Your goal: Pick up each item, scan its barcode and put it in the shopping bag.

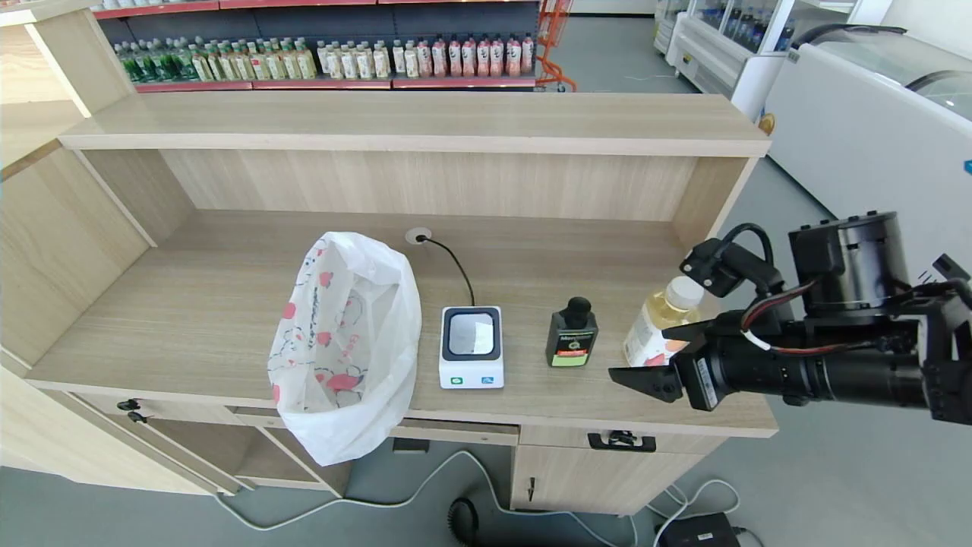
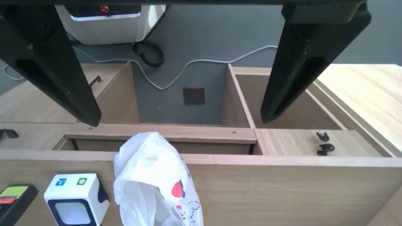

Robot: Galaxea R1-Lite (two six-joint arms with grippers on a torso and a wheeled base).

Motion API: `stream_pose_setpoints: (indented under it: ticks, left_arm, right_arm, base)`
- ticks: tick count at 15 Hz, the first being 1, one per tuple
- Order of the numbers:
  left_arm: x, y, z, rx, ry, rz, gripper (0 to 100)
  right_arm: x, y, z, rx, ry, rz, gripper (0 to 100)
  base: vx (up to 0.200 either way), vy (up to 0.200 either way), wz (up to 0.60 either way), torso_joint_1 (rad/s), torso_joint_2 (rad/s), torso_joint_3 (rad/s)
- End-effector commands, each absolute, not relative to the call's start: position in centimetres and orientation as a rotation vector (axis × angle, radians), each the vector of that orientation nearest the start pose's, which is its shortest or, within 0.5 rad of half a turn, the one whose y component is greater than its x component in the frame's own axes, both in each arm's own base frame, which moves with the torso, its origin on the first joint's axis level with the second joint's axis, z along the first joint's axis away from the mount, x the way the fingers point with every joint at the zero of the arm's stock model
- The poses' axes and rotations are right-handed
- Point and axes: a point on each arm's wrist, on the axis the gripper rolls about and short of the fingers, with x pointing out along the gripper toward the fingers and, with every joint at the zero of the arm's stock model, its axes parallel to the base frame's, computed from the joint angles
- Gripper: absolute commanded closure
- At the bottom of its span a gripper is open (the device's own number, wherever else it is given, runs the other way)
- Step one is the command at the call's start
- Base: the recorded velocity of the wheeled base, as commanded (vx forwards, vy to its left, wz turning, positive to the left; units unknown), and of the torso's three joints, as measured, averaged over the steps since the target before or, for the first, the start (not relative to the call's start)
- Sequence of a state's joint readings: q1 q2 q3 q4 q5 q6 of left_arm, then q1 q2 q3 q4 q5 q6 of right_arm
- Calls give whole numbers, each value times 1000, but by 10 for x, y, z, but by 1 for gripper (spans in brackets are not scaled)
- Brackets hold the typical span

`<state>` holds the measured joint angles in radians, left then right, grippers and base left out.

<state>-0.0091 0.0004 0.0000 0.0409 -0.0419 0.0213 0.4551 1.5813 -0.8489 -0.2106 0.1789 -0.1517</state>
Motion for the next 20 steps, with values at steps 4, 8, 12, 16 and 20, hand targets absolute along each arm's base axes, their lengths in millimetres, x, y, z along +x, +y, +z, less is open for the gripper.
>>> stream_pose_setpoints:
  ticks: [4,8,12,16,20]
  left_arm:
    - [-23,-1,71,21,39,-53,0]
    - [-23,-1,71,21,39,-51,0]
    - [-23,-1,71,21,39,-51,0]
    - [-23,-1,71,21,39,-51,0]
    - [-23,-1,71,21,41,-51,0]
  right_arm:
    - [258,130,162,-223,472,659,0]
    - [272,137,147,-221,441,658,0]
    - [287,141,134,-264,400,659,0]
    - [296,143,123,-293,381,661,0]
    - [308,148,110,-348,328,673,0]
  base:
    - [0,0,0,0,0,0]
    - [0,0,0,0,0,0]
    - [0,0,0,0,0,0]
    - [0,0,0,0,0,0]
    - [0,0,0,0,0,0]
